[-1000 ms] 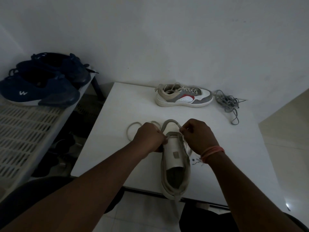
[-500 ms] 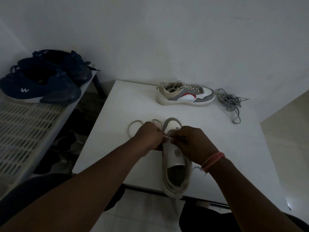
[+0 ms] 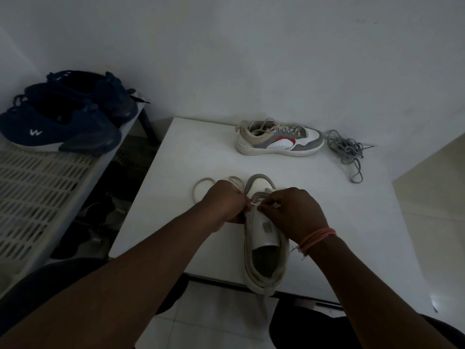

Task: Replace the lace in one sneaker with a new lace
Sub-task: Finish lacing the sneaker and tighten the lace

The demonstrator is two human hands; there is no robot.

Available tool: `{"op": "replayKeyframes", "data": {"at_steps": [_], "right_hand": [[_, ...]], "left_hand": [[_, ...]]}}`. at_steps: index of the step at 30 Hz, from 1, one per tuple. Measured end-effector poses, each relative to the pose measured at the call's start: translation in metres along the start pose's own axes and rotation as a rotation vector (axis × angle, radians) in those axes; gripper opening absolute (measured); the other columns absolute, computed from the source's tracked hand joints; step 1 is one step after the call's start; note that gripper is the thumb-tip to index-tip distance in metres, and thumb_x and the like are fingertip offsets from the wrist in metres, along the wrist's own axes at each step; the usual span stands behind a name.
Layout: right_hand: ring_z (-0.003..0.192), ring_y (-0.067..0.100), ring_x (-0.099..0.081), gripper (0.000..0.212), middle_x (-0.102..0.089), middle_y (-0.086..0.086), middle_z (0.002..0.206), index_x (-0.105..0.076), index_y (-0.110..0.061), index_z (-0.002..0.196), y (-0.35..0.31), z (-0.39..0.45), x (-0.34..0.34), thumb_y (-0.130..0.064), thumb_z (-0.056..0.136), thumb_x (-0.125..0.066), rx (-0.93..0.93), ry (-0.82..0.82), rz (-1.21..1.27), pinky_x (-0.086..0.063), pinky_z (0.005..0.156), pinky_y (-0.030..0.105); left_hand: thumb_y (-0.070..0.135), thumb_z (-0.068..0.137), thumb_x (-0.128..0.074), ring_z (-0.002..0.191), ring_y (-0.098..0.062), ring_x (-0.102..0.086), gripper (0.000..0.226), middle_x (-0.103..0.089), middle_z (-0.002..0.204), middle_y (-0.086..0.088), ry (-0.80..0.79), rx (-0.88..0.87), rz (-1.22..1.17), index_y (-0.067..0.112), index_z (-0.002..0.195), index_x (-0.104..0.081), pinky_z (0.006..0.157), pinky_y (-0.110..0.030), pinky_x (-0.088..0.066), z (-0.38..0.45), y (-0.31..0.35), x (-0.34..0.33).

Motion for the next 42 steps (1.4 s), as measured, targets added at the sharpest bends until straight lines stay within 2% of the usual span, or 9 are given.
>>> {"op": "replayKeyframes", "data": {"at_steps": [3,6,12,16,21,27,32,38,42], "right_hand": [[0.081,0.013,-0.062,0.014,-0.072,-0.008,0.093,-0.075,-0.031,0.089,0.0,-0.001,0.002,-0.04,0.086,-0.066,-0.027,0.009,0.015,-0.05,0.071,0.027],[0.081,0.013,-0.062,0.013,-0.071,-0.007,0.092,-0.074,-0.031,0.086,-0.002,-0.003,0.002,-0.04,0.083,-0.066,-0.034,-0.009,0.009,-0.053,0.072,0.029],[0.082,0.017,-0.063,0.017,-0.07,-0.004,0.089,-0.073,-0.029,0.088,-0.008,-0.004,0.0,-0.042,0.083,-0.063,0.011,0.017,-0.039,-0.056,0.073,0.035],[0.077,0.017,-0.063,0.014,-0.069,-0.005,0.084,-0.072,-0.028,0.084,-0.013,-0.005,-0.001,-0.04,0.082,-0.064,0.046,0.026,0.028,-0.053,0.067,0.032],[0.079,0.017,-0.063,0.011,-0.07,-0.003,0.084,-0.071,-0.028,0.083,-0.003,-0.001,-0.002,-0.037,0.082,-0.067,-0.034,0.02,0.094,-0.055,0.071,0.035],[0.078,0.02,-0.062,0.011,-0.069,-0.001,0.083,-0.07,-0.024,0.082,-0.008,0.0,-0.006,-0.034,0.082,-0.066,-0.016,0.003,0.035,-0.054,0.069,0.034],[0.08,0.022,-0.062,0.009,-0.067,0.002,0.084,-0.069,-0.022,0.084,-0.008,0.002,-0.005,-0.03,0.084,-0.064,-0.035,-0.011,-0.006,-0.051,0.069,0.032],[0.09,0.024,-0.063,0.013,-0.069,0.003,0.092,-0.07,-0.02,0.094,-0.015,0.003,-0.006,-0.026,0.087,-0.061,0.035,-0.033,-0.051,-0.043,0.07,0.028],[0.089,0.023,-0.062,0.011,-0.069,0.003,0.09,-0.07,-0.02,0.09,-0.013,0.003,-0.008,-0.026,0.088,-0.061,-0.012,0.004,0.016,-0.041,0.069,0.027]], "left_hand": [[-0.01,0.085,-0.071,0.066,-0.027,-0.069,0.007,-0.073,0.092,-0.023,-0.003,0.017,-0.01,-0.005,0.089,-0.074,0.058,-0.037,-0.063,0.0,0.0,0.0],[-0.01,0.086,-0.07,0.065,-0.025,-0.069,0.01,-0.072,0.089,-0.021,-0.015,0.029,-0.015,-0.008,0.095,-0.073,0.057,-0.036,-0.063,-0.002,0.001,0.0],[-0.008,0.085,-0.07,0.084,-0.036,-0.073,0.021,-0.072,0.101,-0.029,-0.029,0.051,-0.031,-0.012,0.106,-0.07,0.072,-0.045,-0.063,-0.004,0.001,-0.002],[-0.007,0.086,-0.071,0.071,-0.029,-0.07,0.023,-0.072,0.101,-0.028,-0.04,0.063,-0.036,-0.012,0.109,-0.069,0.068,-0.038,-0.063,-0.005,0.001,-0.002],[0.0,0.093,-0.066,0.067,-0.028,-0.067,0.018,-0.072,0.099,-0.029,-0.036,0.059,-0.063,-0.011,0.107,-0.069,0.061,-0.033,-0.061,-0.005,0.002,-0.002],[-0.003,0.097,-0.058,0.076,-0.031,-0.071,0.017,-0.073,0.091,-0.023,-0.018,-0.096,0.023,0.005,0.093,-0.072,0.066,-0.033,-0.062,-0.007,0.003,-0.001],[-0.004,0.094,-0.061,0.082,-0.036,-0.075,0.017,-0.075,0.09,-0.023,0.004,-0.151,0.092,0.004,0.093,-0.076,0.074,-0.041,-0.064,-0.008,0.003,-0.003],[0.005,0.087,-0.073,0.074,-0.026,-0.076,0.014,-0.077,0.083,-0.008,0.091,-0.258,0.219,0.016,0.092,-0.08,0.071,-0.043,-0.065,0.0,0.002,-0.004],[0.006,0.086,-0.076,0.075,-0.028,-0.076,0.008,-0.076,0.082,-0.012,0.082,-0.262,0.18,0.013,0.09,-0.078,0.073,-0.046,-0.064,0.003,0.0,-0.003]]}}
Point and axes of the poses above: each hand's wrist, its own z-axis towards the middle knuckle, its own x-axis out of the back of the hand, y = z × x, the point moved 5 cm from there along z, towards the middle knuckle
